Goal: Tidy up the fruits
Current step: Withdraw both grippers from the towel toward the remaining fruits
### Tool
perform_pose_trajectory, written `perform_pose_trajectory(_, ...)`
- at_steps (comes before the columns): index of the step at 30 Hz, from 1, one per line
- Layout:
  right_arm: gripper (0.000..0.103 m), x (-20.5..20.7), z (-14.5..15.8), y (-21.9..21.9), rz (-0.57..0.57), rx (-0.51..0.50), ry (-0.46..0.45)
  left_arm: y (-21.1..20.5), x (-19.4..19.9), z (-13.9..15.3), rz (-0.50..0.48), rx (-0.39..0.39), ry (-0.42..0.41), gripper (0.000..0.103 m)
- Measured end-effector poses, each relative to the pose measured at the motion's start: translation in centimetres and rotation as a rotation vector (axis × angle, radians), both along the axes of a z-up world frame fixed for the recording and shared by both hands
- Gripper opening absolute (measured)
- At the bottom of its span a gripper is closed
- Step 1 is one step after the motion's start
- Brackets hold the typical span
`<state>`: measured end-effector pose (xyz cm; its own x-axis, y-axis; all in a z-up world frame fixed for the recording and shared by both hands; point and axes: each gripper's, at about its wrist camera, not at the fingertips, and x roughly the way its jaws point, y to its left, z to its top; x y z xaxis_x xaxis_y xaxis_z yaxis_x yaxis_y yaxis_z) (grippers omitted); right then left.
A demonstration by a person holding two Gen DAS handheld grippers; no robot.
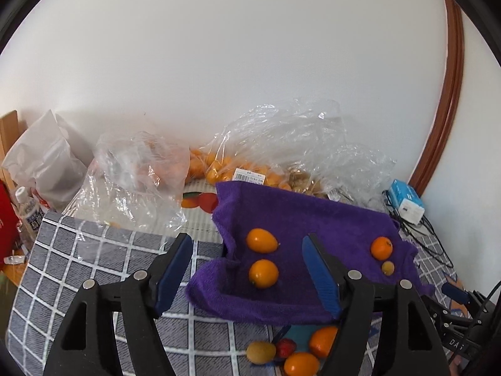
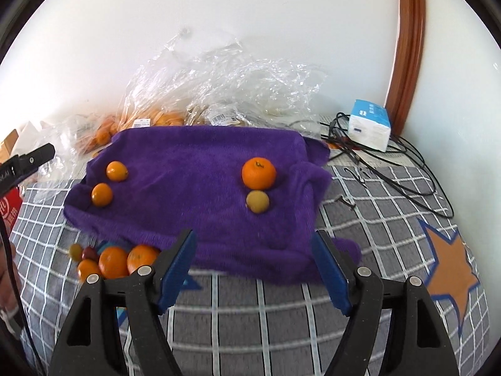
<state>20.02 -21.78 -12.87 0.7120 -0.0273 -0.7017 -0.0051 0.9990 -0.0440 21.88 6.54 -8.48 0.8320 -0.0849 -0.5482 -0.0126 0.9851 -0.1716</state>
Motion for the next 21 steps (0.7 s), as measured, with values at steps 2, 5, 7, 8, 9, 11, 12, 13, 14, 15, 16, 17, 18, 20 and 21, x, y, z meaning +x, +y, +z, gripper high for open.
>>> perform_pose_trajectory(2,0.077,-0.8,-0.3,0.1,0.002,-0.004,0.003,0.3,-1.1,-0.2,-0.003,0.017,0.01,0.071)
perform_pose_trajectory(5,0.077,-1.6,-1.0,0.3,0.002,0.004,0.018,1.4,-2.7,-1.3,-0.003,0.024,0.053,0.071)
perform_pose_trajectory(7,0.077,-2.1,-1.5,0.4,0.003,0.02,0.026,2.2,-3.5,-2.4,0.001,0.019,0.094,0.071)
perform_pose_trajectory(8,0.077,-2.3,-1.7,0.5,0.004,0.027,0.029,2.5,-3.7,-2.9,0.007,0.018,0.108,0.071)
perform_pose_trajectory(9,0.075,-2.5,-2.0,0.6,0.008,0.034,0.037,2.9,-4.2,-3.5,0.02,0.019,0.125,0.071)
perform_pose_trajectory(11,0.067,-2.8,-2.5,1.0,0.021,0.044,0.053,3.6,-4.9,-4.6,0.043,0.027,0.155,0.071)
perform_pose_trajectory(12,0.063,-2.9,-2.7,1.2,0.025,0.043,0.057,3.9,-5.1,-5.1,0.045,0.027,0.164,0.071)
perform_pose_trajectory(13,0.061,-3.0,-2.8,1.3,0.028,0.039,0.059,4.1,-5.5,-5.7,0.047,0.03,0.178,0.071)
perform_pose_trajectory(14,0.061,-3.2,-2.9,1.6,0.033,0.039,0.058,4.4,-5.9,-6.4,0.053,0.037,0.191,0.071)
perform_pose_trajectory(15,0.061,-3.4,-3.1,1.8,0.04,0.039,0.057,4.5,-6.2,-6.9,0.059,0.044,0.196,0.071)
perform_pose_trajectory(16,0.061,-3.5,-3.2,2.0,0.047,0.04,0.057,4.6,-6.4,-7.2,0.065,0.051,0.198,0.071)
perform_pose_trajectory(17,0.061,-3.6,-3.4,2.2,0.054,0.043,0.06,4.7,-6.6,-7.8,0.071,0.063,0.203,0.071)
perform_pose_trajectory(18,0.061,-3.6,-3.6,2.4,0.059,0.045,0.065,4.8,-6.7,-8.2,0.073,0.069,0.205,0.071)
perform_pose_trajectory(20,0.061,-3.5,-4.1,2.6,0.071,0.051,0.073,4.8,-6.8,-8.8,0.08,0.07,0.215,0.071)
perform_pose_trajectory(21,0.061,-3.4,-4.3,2.8,0.079,0.057,0.074,4.8,-6.8,-8.9,0.083,0.075,0.223,0.071)
